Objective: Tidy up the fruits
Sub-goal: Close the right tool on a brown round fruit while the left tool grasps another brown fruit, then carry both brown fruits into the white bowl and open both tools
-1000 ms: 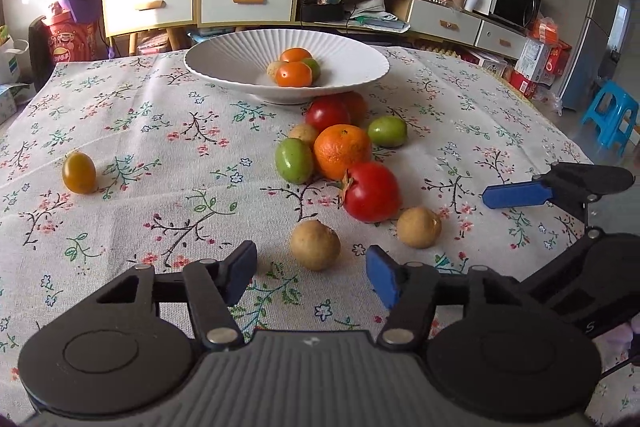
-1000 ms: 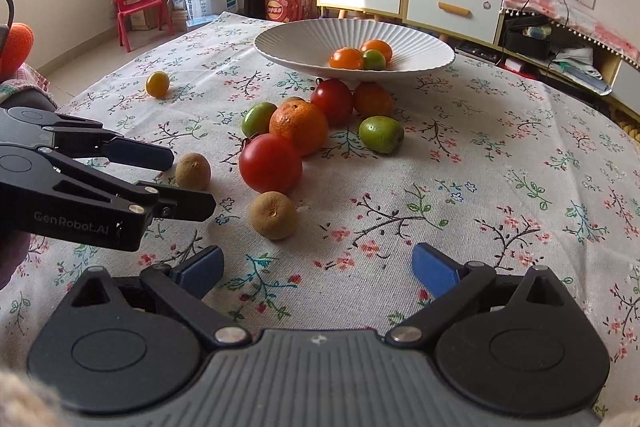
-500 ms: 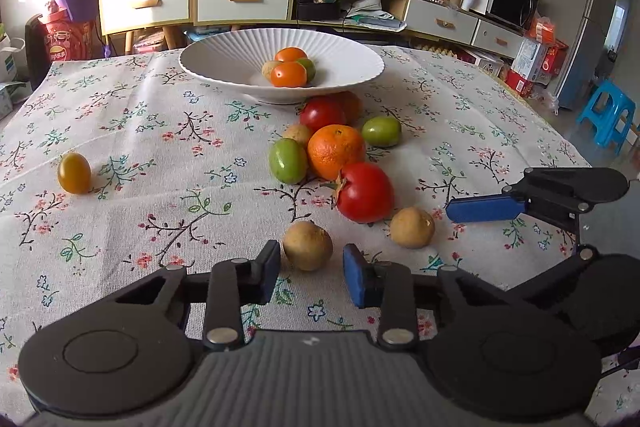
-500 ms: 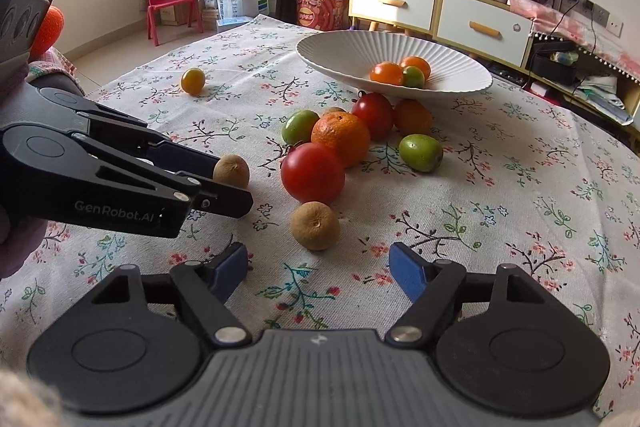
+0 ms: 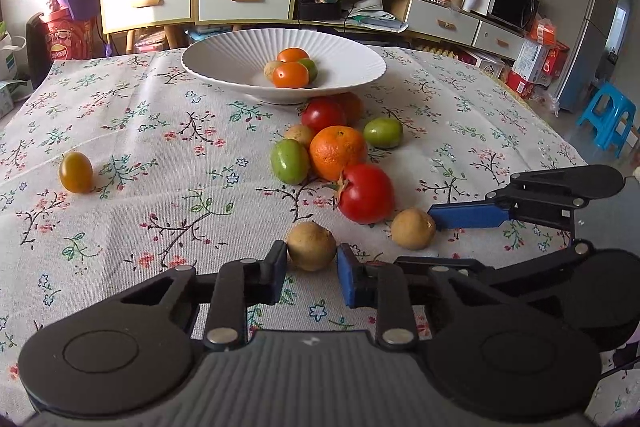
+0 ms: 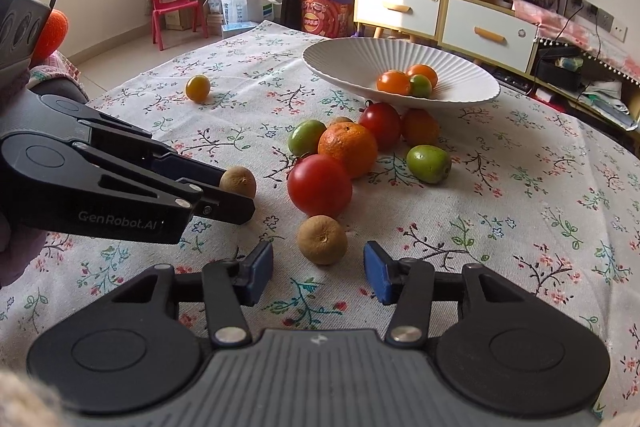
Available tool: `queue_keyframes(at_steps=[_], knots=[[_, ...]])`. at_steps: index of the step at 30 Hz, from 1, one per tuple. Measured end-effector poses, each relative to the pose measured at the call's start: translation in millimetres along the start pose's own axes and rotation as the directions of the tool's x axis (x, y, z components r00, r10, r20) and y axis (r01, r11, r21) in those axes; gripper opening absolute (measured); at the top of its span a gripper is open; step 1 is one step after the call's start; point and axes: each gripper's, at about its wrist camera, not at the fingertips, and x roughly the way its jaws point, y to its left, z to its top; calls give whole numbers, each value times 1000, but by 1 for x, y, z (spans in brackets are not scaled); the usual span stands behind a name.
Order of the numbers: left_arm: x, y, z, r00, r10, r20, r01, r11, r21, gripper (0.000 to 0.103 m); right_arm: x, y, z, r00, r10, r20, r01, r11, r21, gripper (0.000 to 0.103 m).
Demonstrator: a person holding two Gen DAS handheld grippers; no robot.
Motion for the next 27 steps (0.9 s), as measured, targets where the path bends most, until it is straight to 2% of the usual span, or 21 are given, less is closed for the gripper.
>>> queue_keyframes(at_steps=[9, 27], knots=[[0, 0, 0, 1000, 0, 1, 0, 1000, -1, 23, -2, -3, 2, 1000, -7, 14, 7, 1000, 14, 24], [-8, 0, 16, 1000, 1, 25, -1, 1000, -16, 23, -10, -12, 15, 999, -8, 49, 5, 998, 60, 24]])
